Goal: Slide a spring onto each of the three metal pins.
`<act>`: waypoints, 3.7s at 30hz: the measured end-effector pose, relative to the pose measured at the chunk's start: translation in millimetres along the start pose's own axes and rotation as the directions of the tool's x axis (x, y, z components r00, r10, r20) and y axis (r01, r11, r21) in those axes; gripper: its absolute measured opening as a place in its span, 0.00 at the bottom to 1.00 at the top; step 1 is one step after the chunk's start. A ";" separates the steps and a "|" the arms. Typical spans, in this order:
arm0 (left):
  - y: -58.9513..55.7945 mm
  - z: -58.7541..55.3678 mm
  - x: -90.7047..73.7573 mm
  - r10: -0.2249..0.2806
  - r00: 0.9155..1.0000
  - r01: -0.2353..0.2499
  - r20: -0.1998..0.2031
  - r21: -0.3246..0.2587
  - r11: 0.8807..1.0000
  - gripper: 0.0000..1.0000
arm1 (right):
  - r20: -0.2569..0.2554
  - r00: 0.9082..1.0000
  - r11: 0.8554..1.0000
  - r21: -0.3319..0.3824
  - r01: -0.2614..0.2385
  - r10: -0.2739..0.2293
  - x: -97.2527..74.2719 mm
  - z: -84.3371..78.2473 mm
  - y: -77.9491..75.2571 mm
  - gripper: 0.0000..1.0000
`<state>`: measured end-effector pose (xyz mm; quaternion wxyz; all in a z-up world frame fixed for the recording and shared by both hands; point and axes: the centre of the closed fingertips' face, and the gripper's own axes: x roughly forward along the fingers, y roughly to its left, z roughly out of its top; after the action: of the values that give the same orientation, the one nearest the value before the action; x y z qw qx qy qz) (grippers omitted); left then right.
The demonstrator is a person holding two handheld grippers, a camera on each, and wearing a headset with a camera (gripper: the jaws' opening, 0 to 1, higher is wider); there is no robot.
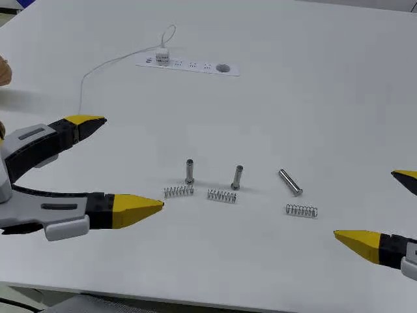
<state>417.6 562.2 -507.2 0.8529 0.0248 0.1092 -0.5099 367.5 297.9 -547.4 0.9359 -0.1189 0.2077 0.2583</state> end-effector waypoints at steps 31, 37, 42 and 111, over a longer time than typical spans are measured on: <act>13.2 -13.7 11.2 0.058 0.998 -0.058 -0.023 0.003 0.998 1.00 | 0.136 0.990 0.990 0.131 -0.048 0.030 42.3 32.2 -22.4 0.73; 17.6 -21.7 10.3 0.070 0.996 -0.070 -0.047 -0.005 0.998 1.00 | 0.077 0.993 0.992 0.089 -0.092 0.085 70.0 21.7 -17.0 0.71; 26.9 -32.0 8.4 0.101 0.993 -0.104 -0.059 -0.046 0.994 1.00 | 0.018 0.992 0.988 0.087 -0.126 0.125 93.5 5.6 -13.4 0.68; 21.6 -64.1 52.8 0.200 0.979 -0.205 -0.045 -0.166 0.965 1.00 | -0.330 0.936 0.988 0.128 -0.081 0.120 180.7 -65.2 -30.3 0.10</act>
<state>450.4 536.7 -582.3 0.8979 -0.0296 0.1610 -0.4086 503.3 329.5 -683.0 0.8773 -0.0977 0.3848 0.2696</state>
